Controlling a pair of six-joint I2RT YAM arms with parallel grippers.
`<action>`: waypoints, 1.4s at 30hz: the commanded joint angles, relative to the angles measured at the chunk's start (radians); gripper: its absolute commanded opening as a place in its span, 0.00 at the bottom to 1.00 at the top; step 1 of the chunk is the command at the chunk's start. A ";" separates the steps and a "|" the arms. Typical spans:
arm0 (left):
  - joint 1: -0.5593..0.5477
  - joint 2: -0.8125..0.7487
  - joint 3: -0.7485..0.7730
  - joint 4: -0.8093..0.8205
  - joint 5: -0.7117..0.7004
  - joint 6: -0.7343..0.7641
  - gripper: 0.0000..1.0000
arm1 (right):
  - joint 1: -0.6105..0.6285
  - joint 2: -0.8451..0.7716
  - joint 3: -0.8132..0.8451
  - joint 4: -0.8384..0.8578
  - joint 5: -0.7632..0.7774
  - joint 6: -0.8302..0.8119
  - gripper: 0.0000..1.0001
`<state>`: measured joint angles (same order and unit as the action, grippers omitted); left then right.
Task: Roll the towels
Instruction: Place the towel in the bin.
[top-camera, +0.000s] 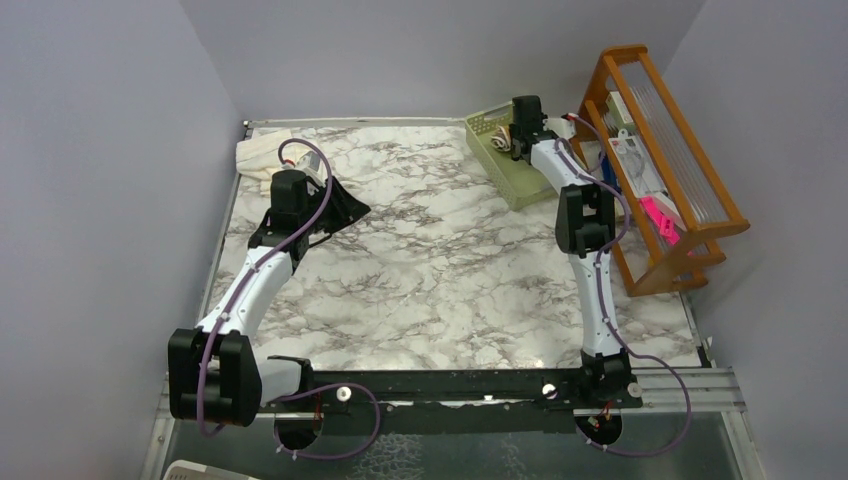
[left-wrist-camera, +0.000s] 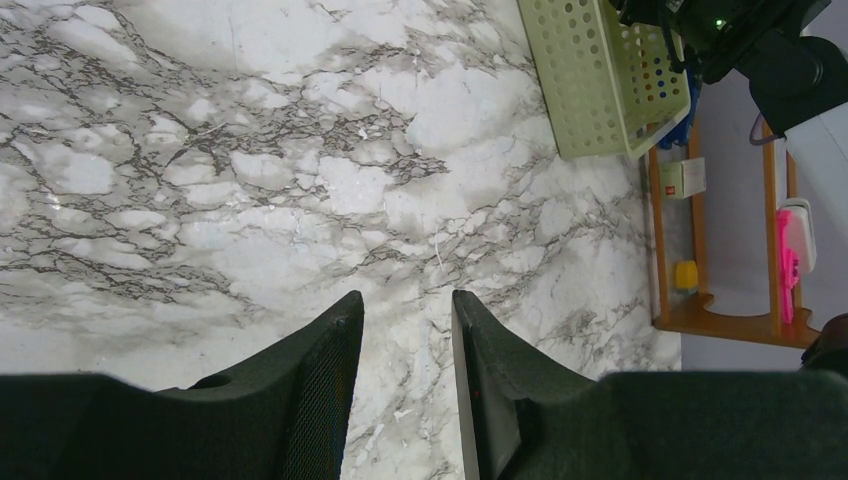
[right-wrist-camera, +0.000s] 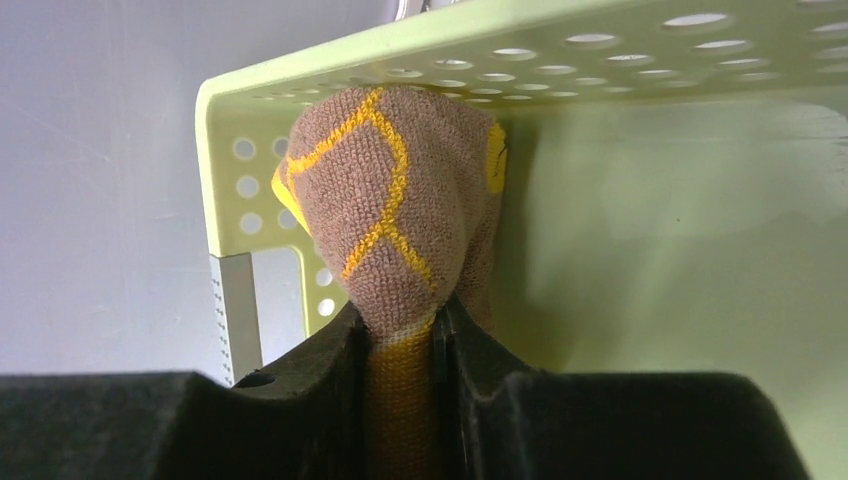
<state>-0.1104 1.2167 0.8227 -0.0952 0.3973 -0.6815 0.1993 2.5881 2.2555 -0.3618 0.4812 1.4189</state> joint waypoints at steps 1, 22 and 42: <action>0.006 0.010 0.009 0.008 0.027 0.014 0.41 | 0.012 0.018 0.014 0.000 0.049 -0.034 0.24; 0.006 0.009 0.019 -0.009 0.033 0.032 0.41 | 0.028 -0.031 -0.011 0.019 -0.058 -0.056 0.64; 0.043 0.132 0.360 -0.293 -0.430 0.171 0.65 | 0.037 -0.456 -0.375 0.316 0.067 -0.483 1.00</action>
<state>-0.1059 1.2980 1.1183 -0.3035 0.1909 -0.5499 0.2329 2.2601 1.9560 -0.1642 0.4812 1.1069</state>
